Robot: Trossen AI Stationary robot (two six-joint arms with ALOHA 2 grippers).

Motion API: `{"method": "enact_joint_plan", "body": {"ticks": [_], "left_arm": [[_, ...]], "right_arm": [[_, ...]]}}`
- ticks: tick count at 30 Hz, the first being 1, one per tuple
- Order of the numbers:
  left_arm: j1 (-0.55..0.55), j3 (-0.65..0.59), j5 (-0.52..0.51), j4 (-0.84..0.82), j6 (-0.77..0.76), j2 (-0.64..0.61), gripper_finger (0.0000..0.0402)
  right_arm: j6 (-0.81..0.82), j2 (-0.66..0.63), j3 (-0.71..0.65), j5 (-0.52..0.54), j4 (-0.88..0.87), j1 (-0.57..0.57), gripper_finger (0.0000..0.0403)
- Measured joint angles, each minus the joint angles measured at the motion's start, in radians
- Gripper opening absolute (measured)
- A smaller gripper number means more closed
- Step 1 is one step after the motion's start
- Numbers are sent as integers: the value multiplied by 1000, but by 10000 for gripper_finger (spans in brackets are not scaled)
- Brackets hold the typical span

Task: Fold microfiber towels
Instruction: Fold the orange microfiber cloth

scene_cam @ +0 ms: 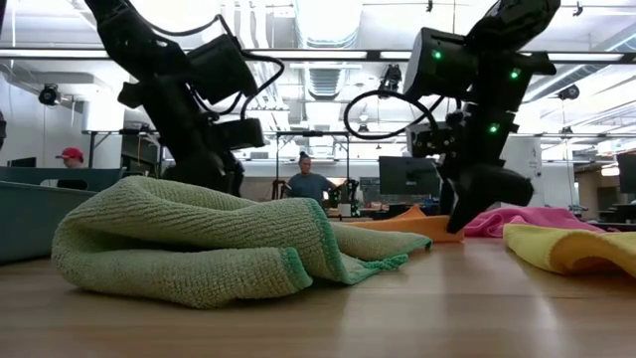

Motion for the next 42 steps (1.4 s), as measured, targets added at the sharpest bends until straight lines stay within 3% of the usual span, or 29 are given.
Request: {"method": "enact_joint_plan", "body": {"ticks": [9, 18, 24, 33, 39, 42], "left_arm": [[-3, 18, 28, 2, 6, -10, 230], [-3, 33, 22, -31, 37, -15, 230], [-3, 33, 12, -70, 35, -15, 230], [-3, 30, -54, -71, 36, -15, 230], [-3, 40, -56, -68, 36, -15, 230], [-3, 45, -56, -67, 40, -15, 230]], "right_arm": [[71, -76, 0, -111, -125, 0, 175], [132, -197, 0, -138, -124, 0, 194], [87, -249, -19, -137, -28, 0, 195], [73, -220, -80, -136, 109, 0, 196], [300, -195, -82, -9, 112, -27, 191], [431, -195, -82, -36, 113, -72, 183]]}}
